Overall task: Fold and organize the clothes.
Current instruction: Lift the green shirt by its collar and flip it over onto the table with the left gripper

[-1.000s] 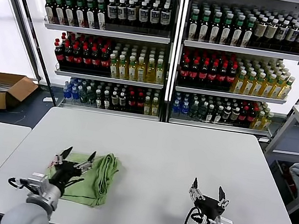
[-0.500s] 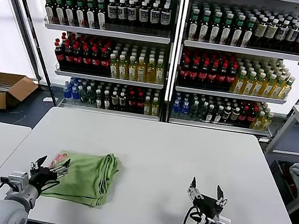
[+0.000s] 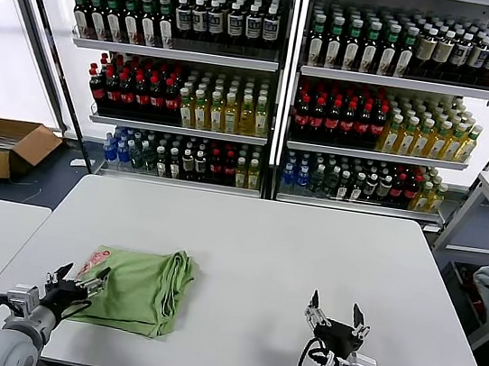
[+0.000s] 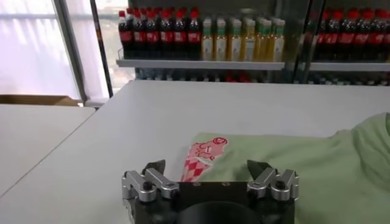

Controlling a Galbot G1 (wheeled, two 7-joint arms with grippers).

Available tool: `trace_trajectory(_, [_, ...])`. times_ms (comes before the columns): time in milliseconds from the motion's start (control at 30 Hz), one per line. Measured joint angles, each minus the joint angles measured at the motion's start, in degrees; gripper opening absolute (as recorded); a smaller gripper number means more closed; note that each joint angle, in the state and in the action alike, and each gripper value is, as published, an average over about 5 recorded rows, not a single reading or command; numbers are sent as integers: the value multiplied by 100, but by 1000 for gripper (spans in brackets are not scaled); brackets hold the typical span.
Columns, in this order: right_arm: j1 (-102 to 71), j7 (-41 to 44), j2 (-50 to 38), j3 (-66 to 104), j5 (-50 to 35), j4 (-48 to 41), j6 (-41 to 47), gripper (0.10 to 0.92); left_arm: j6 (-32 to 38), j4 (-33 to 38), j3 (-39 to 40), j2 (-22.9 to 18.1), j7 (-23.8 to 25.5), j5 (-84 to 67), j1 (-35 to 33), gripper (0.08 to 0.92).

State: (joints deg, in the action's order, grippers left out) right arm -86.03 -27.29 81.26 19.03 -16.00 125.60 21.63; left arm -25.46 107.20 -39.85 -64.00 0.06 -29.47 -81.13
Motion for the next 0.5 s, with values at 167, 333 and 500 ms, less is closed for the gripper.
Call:
trace_trajectory(167, [-19, 4, 0, 14, 5, 0, -1, 823, -2, -145, 24, -12, 114, -68, 35, 777])
trace_trajectory(333, [-25, 9, -1, 30, 6, -22, -10, 823, -8, -313, 43, -25, 191, -98, 42, 644])
trace_trajectory(500, [-10, 11, 25, 19, 7, -49, -20, 823, 9, -412, 42, -20, 235, -107, 31, 515])
